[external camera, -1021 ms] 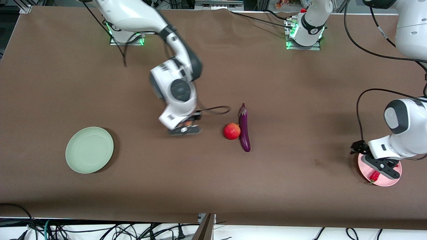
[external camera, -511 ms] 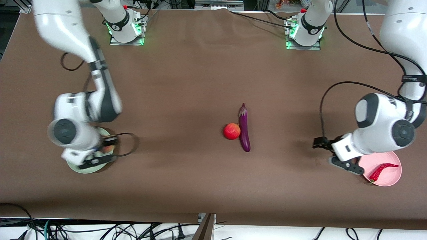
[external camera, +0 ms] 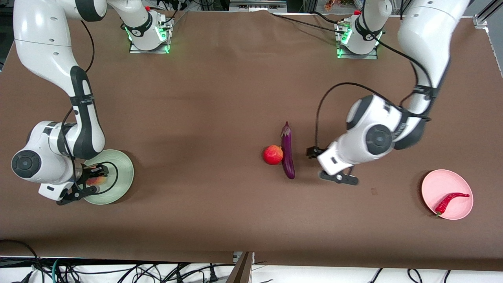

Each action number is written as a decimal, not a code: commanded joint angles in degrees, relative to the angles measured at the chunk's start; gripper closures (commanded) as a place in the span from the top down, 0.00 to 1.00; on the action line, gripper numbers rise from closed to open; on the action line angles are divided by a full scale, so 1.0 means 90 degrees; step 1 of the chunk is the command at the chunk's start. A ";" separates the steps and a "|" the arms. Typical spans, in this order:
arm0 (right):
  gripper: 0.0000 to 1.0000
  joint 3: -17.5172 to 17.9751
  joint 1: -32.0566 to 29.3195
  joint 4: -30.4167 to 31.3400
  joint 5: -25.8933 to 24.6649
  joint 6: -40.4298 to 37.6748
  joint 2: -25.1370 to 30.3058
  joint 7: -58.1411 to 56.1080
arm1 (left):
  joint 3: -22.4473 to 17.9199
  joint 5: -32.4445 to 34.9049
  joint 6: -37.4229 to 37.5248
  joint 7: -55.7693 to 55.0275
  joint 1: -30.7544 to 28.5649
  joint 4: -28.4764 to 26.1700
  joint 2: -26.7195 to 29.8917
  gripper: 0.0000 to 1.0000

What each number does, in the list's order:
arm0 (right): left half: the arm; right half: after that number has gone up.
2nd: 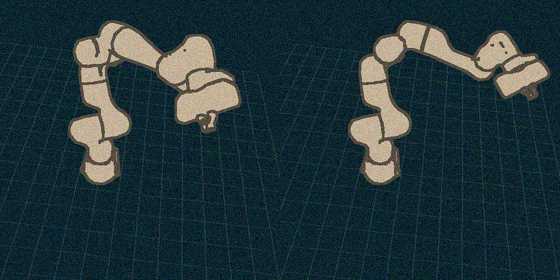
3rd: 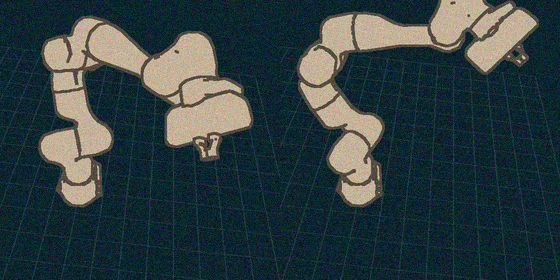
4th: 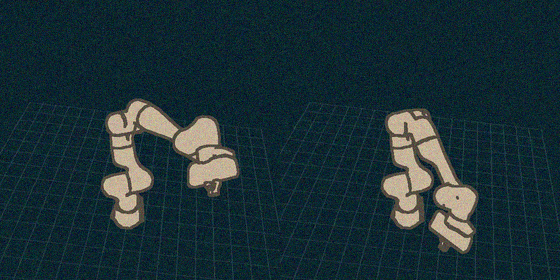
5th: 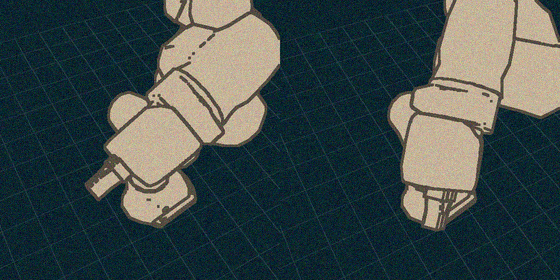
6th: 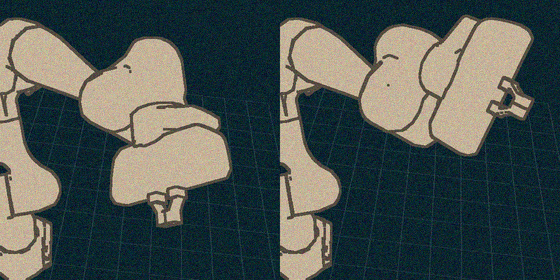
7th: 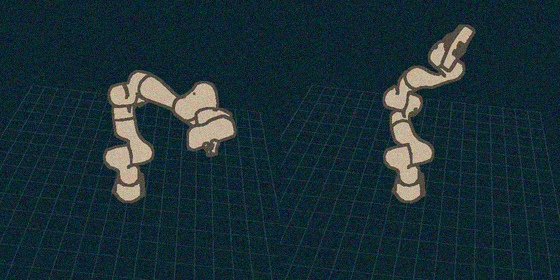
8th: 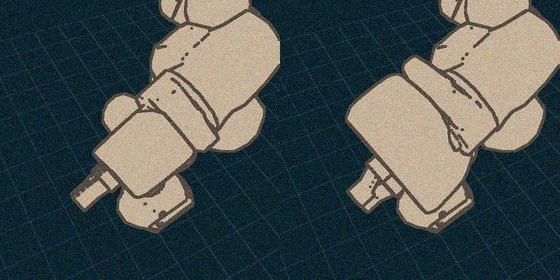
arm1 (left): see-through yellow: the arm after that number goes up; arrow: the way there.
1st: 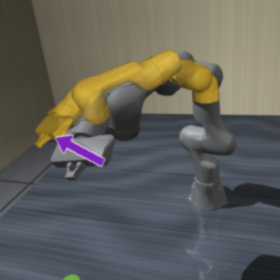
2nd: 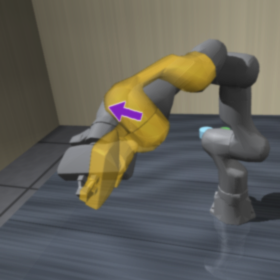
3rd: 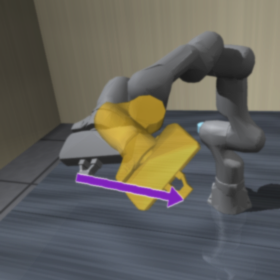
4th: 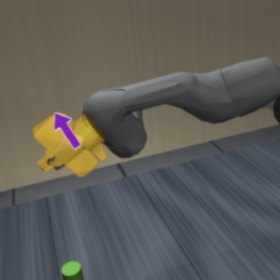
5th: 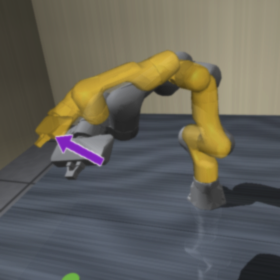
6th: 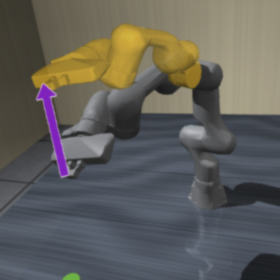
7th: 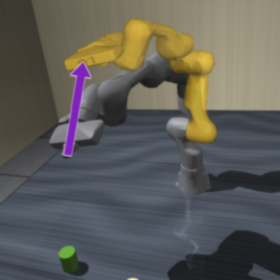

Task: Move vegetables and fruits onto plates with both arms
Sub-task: 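Carry the peach to the green plate while the left gripper reaches the eggplant, then release the peach on the green plate while the left gripper grasps the eggplant, then carry the eggplant to the pink plate while the right gripper grasps the apple, then carry the red apple onto the green plate with the right gripper, then open the right gripper to release the apple and lift both grippers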

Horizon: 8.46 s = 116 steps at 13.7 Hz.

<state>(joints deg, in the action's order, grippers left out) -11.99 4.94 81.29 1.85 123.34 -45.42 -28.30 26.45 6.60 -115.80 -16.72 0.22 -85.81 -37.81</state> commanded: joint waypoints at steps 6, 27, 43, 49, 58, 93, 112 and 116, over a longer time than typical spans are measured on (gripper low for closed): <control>1.00 0.0101 -0.0276 0.0031 0.0195 0.0231 -0.0100 -0.0382 | -0.0039 -0.0030 -0.2631 -0.0299 0.0492 -0.2331 0.0656 1.00; 1.00 0.0160 0.2954 -0.0575 0.2508 -0.0346 0.0135 0.5191 | -0.0204 0.1063 -0.2302 -0.0867 0.0807 -0.2410 0.0478 0.00; 1.00 0.0668 0.4792 -0.0595 0.2041 0.2554 -0.0539 0.7597 | -0.0916 0.3886 -0.1361 0.5544 -0.2660 -0.0477 0.0129 0.00; 1.00 0.0658 0.4968 -0.0604 0.2031 0.3394 -0.0900 0.7597 | -0.0957 0.3778 -0.1916 0.7326 -0.3666 -0.0505 -0.0261 0.00; 1.00 0.0639 0.5046 -0.0858 0.1982 0.4030 -0.1329 0.7597 | -0.0772 0.2882 -0.1850 0.7718 -0.3745 -0.0456 -0.0205 1.00; 1.00 -0.0680 0.0652 -0.0516 0.1133 -0.1185 -0.0168 0.0273 | -0.2773 -0.0616 0.1852 0.1857 0.0425 -0.1648 0.4455 1.00; 1.00 0.2084 -0.0207 0.0890 -0.0606 -0.3902 0.4333 0.3818 | -0.2724 -0.0616 0.1920 0.2649 0.0464 -0.1433 0.4475 1.00; 1.00 0.2084 -0.0324 0.0870 -0.0596 -0.3667 0.4695 0.3847 | -0.2724 -0.0616 0.1881 0.2649 0.0474 -0.1433 0.4445 1.00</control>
<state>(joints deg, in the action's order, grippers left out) 5.47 3.68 86.86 -3.00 87.91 -5.18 6.48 2.30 1.47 -98.99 5.94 3.96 -99.31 2.11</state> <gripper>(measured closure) 0.000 0.000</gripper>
